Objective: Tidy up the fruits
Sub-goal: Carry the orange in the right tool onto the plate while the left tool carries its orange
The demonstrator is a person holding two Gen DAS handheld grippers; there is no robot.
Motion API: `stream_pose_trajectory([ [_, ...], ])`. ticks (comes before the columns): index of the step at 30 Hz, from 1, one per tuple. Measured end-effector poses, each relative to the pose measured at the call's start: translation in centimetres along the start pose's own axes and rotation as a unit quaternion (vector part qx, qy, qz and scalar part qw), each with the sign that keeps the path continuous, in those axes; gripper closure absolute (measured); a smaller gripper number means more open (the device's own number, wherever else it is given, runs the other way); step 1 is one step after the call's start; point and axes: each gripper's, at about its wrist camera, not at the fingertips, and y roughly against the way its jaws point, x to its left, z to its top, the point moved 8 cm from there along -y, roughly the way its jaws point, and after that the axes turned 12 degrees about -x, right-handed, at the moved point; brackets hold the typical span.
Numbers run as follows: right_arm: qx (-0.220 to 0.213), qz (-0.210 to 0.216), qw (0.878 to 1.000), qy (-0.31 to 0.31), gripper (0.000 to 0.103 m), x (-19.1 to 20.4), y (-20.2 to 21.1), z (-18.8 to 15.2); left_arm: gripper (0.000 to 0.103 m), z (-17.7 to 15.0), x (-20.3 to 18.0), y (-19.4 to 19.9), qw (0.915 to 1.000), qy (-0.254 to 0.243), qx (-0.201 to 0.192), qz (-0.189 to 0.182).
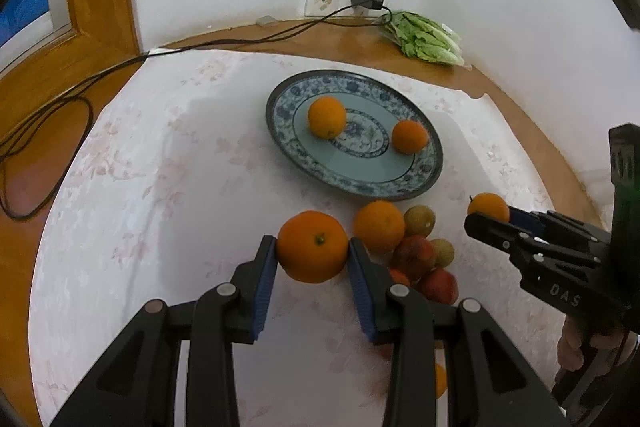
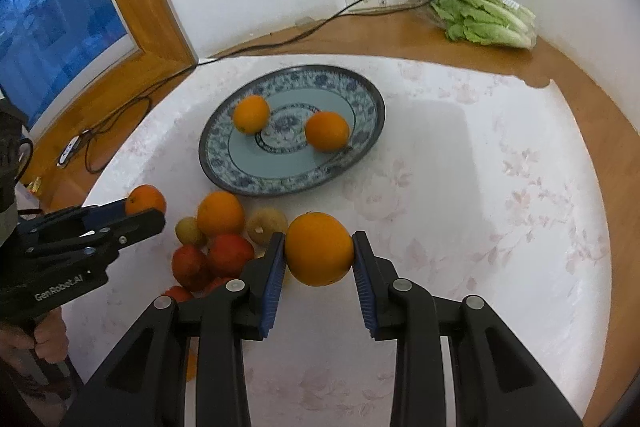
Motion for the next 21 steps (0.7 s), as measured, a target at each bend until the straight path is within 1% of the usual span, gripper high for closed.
stream_pose_trajectory([
  [13,-0.022,0.007,1.0,0.008,0.069,0.1,-0.8,2.3,0.066,3.4,-1.9,-2.5,0.9996,-0.025,-0.009,-0.006],
  [21,-0.027,0.012,0.999,0.012,0.069,0.4,-2.3,3.2,0.066,4.0,-2.4,-5.1,0.9996,-0.029,0.002,-0.004],
])
